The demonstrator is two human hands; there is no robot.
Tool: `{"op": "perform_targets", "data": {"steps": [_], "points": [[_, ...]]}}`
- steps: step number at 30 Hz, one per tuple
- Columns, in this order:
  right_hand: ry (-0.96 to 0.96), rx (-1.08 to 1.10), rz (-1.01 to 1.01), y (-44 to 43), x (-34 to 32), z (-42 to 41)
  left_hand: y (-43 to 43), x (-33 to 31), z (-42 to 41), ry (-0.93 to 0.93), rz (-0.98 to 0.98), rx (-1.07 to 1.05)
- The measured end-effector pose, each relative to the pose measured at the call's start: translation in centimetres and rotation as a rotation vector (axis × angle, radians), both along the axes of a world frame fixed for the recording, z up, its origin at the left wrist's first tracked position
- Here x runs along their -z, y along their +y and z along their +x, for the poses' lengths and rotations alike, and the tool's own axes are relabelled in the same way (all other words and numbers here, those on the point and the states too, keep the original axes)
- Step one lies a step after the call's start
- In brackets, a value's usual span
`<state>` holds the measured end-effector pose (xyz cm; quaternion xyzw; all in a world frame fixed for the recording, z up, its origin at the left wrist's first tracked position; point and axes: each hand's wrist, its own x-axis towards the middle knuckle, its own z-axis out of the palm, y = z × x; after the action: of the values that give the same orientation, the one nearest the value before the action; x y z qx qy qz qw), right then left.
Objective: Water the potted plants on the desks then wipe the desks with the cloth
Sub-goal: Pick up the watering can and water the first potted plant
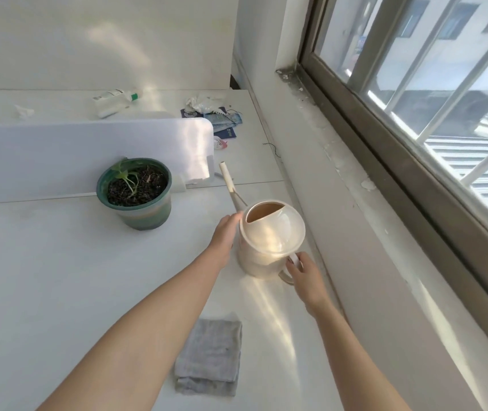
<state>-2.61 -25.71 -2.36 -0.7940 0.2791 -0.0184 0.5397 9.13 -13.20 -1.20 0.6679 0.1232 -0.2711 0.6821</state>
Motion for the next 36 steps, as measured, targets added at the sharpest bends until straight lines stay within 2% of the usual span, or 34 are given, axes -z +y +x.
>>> {"op": "perform_targets", "data": {"steps": [3,5,9,16,20,28,36], "points": [[-0.057,0.016,0.165,-0.2,-0.9,-0.1,-0.1,0.6,0.5,0.011,0.003,-0.017],[-0.077,0.018,0.2,-0.4,-1.5,-0.2,0.4,0.8,0.7,0.036,-0.018,-0.037],[-0.118,-0.076,0.117,-0.6,-3.8,-0.4,2.6,0.2,1.1,0.051,-0.098,-0.097],[-0.179,-0.186,0.039,2.1,-7.6,-0.8,7.3,-2.4,1.1,-0.044,-0.259,-0.169],[-0.202,-0.171,-0.009,4.7,-9.4,-1.1,9.7,-3.3,0.4,-0.013,-0.334,-0.201],[-0.258,-0.149,0.065,10.3,-11.4,-0.8,13.5,-3.3,-0.2,-0.001,-0.439,-0.278],[-0.213,-0.125,-0.122,12.6,-11.8,1.2,14.5,-2.7,-0.1,-0.067,-0.42,-0.238]]}}
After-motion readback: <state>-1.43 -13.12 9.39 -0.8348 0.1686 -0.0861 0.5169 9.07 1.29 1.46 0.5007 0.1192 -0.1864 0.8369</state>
